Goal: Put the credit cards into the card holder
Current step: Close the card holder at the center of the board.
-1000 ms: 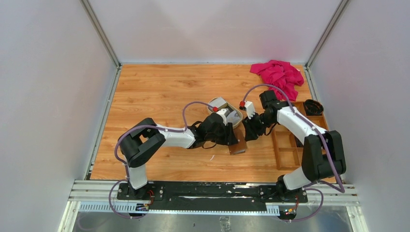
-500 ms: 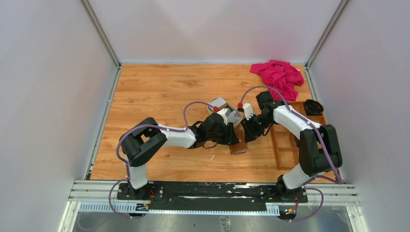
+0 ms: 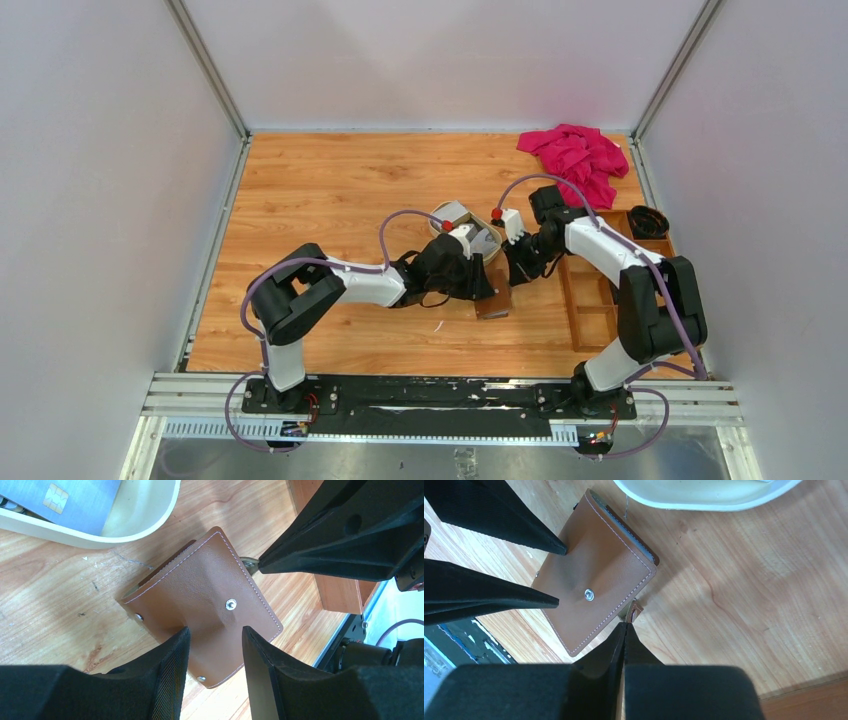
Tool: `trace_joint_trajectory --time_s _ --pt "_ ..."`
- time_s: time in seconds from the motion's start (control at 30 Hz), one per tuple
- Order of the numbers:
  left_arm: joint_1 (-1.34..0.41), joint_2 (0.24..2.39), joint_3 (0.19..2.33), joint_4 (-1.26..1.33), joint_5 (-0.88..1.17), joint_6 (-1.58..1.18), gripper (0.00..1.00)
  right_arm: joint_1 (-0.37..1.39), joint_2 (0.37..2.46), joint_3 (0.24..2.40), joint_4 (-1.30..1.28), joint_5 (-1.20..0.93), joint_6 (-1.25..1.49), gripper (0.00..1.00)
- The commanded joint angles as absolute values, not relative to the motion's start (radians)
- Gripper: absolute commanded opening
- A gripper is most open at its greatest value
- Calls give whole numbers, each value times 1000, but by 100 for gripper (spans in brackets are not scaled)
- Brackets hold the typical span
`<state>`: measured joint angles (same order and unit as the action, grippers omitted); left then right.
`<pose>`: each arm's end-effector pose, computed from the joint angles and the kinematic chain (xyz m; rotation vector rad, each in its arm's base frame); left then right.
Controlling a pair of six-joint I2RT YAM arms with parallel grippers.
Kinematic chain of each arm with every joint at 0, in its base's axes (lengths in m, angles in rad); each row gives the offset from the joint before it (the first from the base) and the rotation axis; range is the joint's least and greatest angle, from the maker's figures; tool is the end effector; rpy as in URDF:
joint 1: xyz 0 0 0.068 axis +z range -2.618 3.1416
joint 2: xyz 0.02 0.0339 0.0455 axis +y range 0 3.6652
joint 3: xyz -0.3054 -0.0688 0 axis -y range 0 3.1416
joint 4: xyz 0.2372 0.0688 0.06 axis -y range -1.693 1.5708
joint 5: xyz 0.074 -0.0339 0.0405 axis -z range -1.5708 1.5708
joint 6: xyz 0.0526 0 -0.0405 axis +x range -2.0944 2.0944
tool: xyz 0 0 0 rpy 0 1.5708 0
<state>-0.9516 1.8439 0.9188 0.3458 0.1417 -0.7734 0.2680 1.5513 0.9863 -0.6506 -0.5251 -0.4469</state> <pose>0.2253 -0.3289 0.1852 0.3021 2.3574 -1.0851 0.2708 0.1017 0.2305 -1.0539 2.4539 0.6713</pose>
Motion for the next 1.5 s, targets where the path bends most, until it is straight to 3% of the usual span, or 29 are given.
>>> trace_joint_trajectory --time_s 0.0,0.5,0.83,0.9,1.03,1.13,1.2,1.37,1.47 --pt "-977 1888 914 269 147 -747 49 280 1533 1004 -652 -495 -466 0" --pt "-1085 1850 881 268 89 -832 48 279 1454 1000 -662 -539 -598 0" --pt "-1048 1870 910 272 113 -861 51 279 1507 1018 -795 -632 -761 0" --pt "-1046 1854 909 272 113 -848 51 273 1512 1025 -793 -621 -738 5" --pt "-1046 1772 880 272 106 -823 51 245 1455 1040 -799 -683 -707 24" --pt "-1046 1700 865 272 95 -779 51 244 1394 1030 -801 -755 -713 27" --pt "-1045 1678 874 272 86 -746 51 244 1386 1017 -798 -781 -714 25" --pt "-1021 1708 935 272 104 -713 48 244 1524 1014 -840 -698 -719 7" --pt "-1011 1759 967 272 113 -706 42 244 1610 1029 -866 -637 -720 3"
